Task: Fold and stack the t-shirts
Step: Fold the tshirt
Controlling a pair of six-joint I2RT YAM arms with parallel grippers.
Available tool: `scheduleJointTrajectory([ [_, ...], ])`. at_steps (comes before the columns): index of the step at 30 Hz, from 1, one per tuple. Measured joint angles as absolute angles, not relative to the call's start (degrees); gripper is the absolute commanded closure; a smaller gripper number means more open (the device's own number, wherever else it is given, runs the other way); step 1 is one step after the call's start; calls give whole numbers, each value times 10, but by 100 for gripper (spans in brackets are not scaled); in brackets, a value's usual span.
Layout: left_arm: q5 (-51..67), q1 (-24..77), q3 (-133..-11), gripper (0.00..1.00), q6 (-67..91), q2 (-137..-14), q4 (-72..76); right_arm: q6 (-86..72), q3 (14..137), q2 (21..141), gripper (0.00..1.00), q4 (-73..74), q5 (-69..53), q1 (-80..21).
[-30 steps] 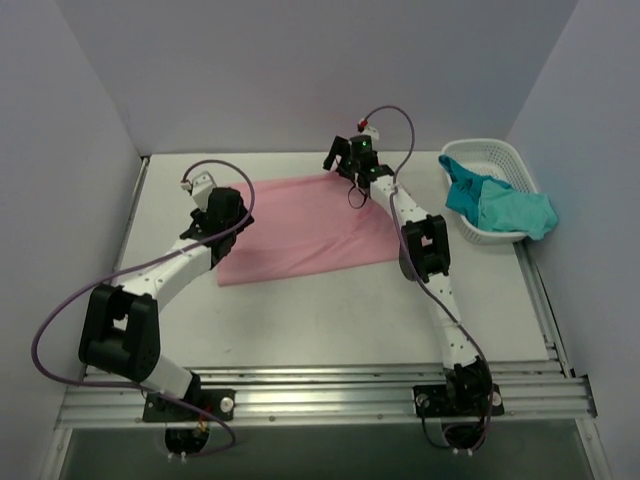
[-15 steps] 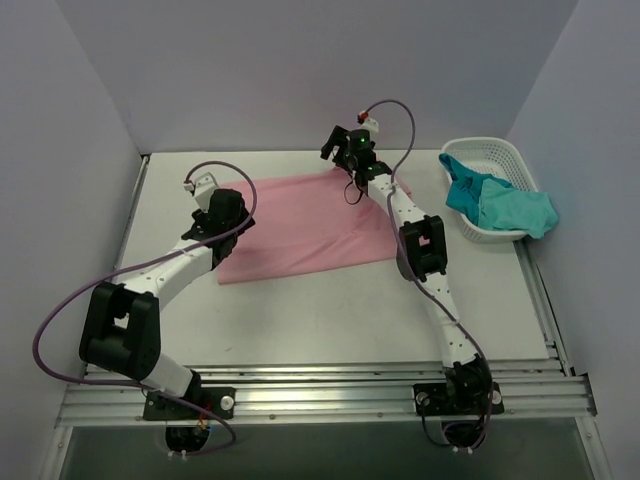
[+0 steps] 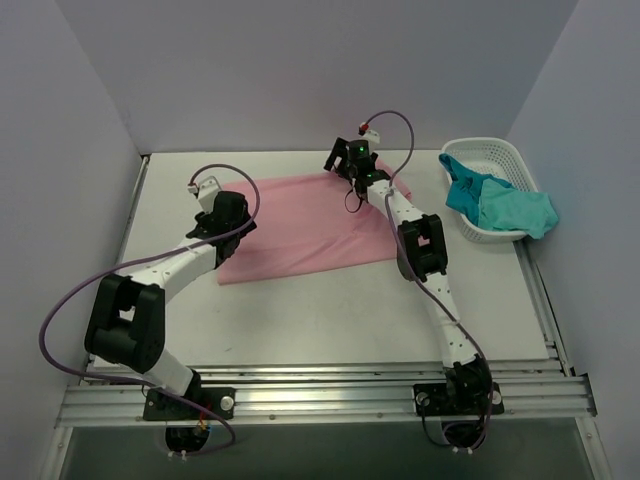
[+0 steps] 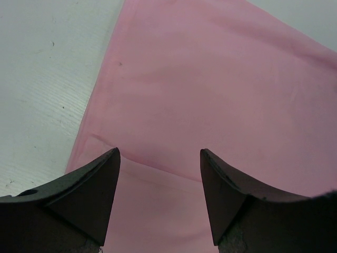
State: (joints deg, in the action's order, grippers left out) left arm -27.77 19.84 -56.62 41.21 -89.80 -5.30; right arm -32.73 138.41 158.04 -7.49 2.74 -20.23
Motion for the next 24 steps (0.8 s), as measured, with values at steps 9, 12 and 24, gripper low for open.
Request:
scheduleJointTrajectory([
  [9, -278, 198, -566, 29, 411, -911, -47, -330, 1400, 1592, 21, -83, 28, -202],
  [12, -278, 198, -566, 29, 410, -918, -40, -331, 1407, 1600, 26, -90, 28, -202],
  [24, -278, 198, -571, 30, 406, -957, -33, -350, 1449, 1643, 100, -108, 26, -202],
])
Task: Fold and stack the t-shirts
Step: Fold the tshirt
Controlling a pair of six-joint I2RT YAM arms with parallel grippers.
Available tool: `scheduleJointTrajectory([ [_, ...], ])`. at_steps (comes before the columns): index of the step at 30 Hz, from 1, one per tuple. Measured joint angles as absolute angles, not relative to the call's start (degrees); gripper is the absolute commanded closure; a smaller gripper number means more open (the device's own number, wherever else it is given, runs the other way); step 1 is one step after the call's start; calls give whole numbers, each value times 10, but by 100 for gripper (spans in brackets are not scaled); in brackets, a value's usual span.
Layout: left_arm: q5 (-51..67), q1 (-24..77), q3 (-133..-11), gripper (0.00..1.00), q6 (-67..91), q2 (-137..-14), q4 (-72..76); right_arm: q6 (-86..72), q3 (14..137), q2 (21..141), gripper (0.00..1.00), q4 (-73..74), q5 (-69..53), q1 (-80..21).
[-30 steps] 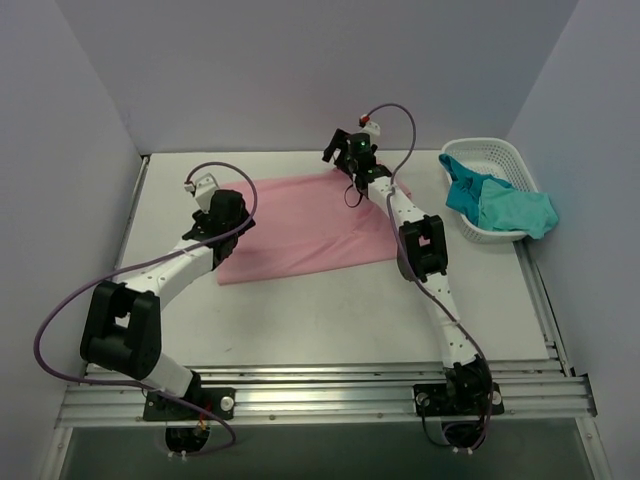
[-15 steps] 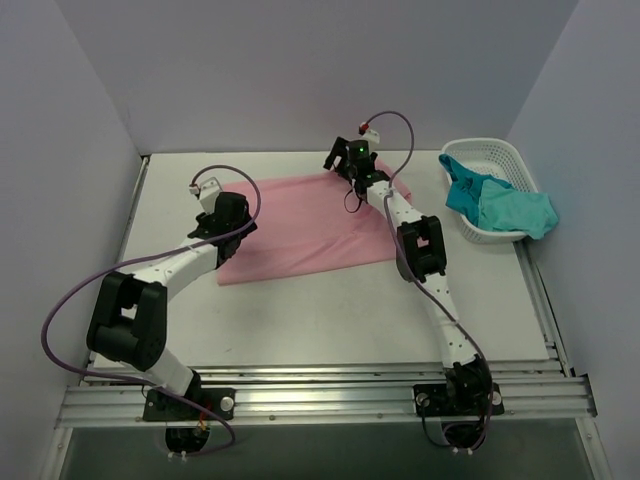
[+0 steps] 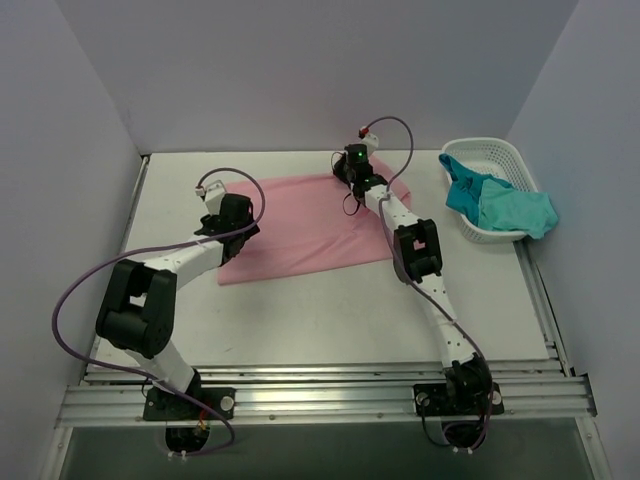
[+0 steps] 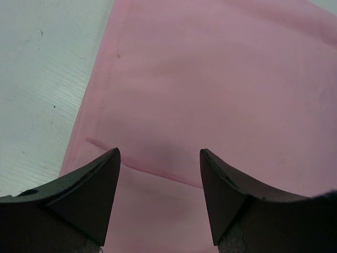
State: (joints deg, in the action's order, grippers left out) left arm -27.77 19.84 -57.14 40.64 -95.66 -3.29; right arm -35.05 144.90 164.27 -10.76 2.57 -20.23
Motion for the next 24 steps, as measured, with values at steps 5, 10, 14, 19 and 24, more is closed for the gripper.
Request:
scheduleJointTrajectory([
  [5, -278, 198, -576, 30, 403, -969, -32, -353, 1448, 1648, 100, -109, 26, -202],
  [10, -274, 174, -606, 29, 414, -994, -38, -350, 1426, 1643, 100, -129, 26, -202],
  [14, -259, 118, -651, 28, 424, -1015, -42, -347, 1398, 1627, 100, -140, 26, -202],
  [19, -232, 46, -757, 28, 448, -1074, -54, -343, 1352, 1600, 100, -149, 23, -202],
  [24, -203, 10, -878, 28, 478, -1172, -80, -340, 1316, 1581, 100, -161, 18, -199],
])
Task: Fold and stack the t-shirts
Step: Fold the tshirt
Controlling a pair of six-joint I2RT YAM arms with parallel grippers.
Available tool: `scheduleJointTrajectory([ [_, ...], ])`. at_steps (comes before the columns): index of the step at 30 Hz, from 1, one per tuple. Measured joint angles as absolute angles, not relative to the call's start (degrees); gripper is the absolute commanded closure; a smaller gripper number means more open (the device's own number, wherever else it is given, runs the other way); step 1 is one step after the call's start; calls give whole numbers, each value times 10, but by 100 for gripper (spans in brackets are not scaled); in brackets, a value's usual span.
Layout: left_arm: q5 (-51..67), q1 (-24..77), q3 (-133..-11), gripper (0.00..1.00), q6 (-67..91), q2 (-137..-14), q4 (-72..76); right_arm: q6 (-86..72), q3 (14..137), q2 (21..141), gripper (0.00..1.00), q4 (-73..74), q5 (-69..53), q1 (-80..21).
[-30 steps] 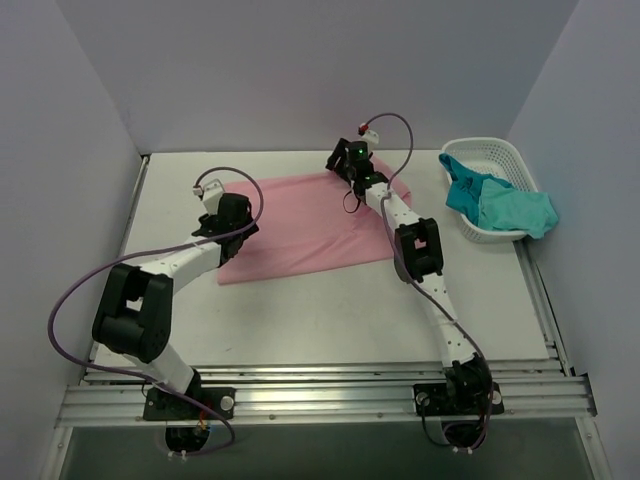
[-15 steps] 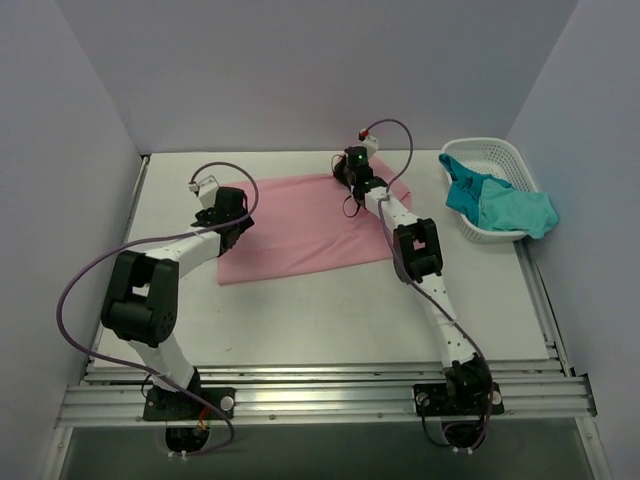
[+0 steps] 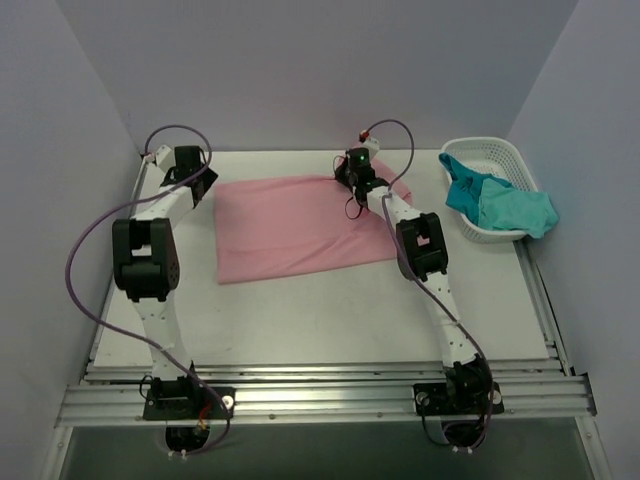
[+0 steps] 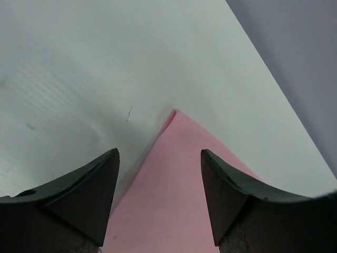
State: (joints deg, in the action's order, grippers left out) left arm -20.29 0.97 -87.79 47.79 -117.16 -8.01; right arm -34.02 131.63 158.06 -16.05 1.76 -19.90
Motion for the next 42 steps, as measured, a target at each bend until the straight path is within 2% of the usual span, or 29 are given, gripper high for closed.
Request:
scheduleJointTrajectory([
  [9, -98, 13, -1107, 33, 516, -1382, -128, -334, 1288, 1568, 100, -180, 10, -198],
  [17, -92, 17, -1130, 35, 540, -1395, -143, -332, 1273, 1566, 100, -204, 3, -194],
  [18, -92, 17, -1130, 38, 541, -1395, -144, -332, 1269, 1565, 100, -208, 1, -194],
  [21, -92, 18, -1130, 56, 548, -1395, -149, -332, 1259, 1562, 100, -218, -5, -191],
  [22, -92, 18, -1130, 67, 550, -1395, -150, -332, 1255, 1560, 100, -221, -6, -191],
  [24, -90, 18, -1134, 74, 552, -1398, -158, -332, 1247, 1557, 100, -227, -8, -190],
  [25, -88, 18, -1140, 82, 551, -1402, -162, -333, 1242, 1555, 100, -231, -9, -189],
  [30, -79, 19, -1169, 97, 554, -1428, -173, -335, 1211, 1538, 100, -242, -14, -184],
  [42, -77, 23, -1178, 98, 535, -1432, -174, -342, 1196, 1528, 100, -244, -20, -174],
])
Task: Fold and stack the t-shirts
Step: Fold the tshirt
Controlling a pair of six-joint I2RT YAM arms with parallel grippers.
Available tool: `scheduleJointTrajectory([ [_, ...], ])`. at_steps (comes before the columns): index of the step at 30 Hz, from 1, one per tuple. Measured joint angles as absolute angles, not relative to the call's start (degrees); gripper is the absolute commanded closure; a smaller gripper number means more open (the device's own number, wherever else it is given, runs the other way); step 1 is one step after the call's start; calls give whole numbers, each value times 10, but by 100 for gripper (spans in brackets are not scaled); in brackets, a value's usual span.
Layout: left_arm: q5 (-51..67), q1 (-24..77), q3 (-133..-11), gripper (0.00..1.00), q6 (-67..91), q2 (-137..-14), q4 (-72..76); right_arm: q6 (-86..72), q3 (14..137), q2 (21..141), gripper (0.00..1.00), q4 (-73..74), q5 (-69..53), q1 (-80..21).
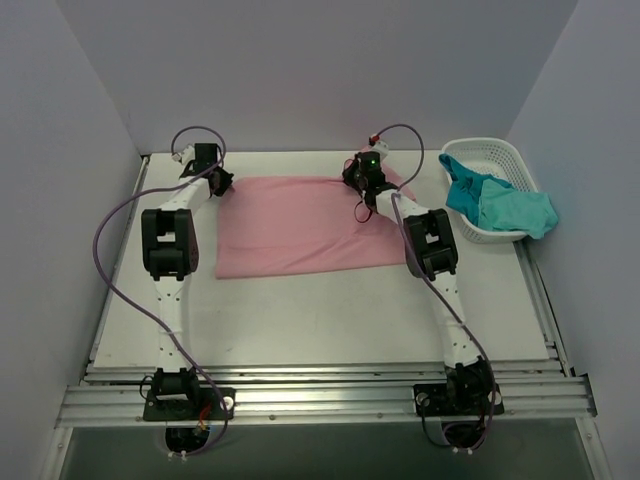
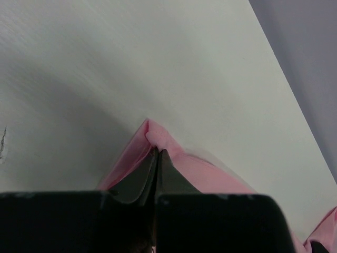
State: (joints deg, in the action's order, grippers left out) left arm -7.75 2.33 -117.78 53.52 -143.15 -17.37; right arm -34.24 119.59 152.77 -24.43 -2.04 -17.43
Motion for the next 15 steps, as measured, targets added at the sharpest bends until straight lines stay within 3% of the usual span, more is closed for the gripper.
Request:
scheduleJointTrajectory([
  [15, -133, 42, -1134, 98, 472, -1357, -209, -326, 1098, 1415, 100, -203, -16, -172],
])
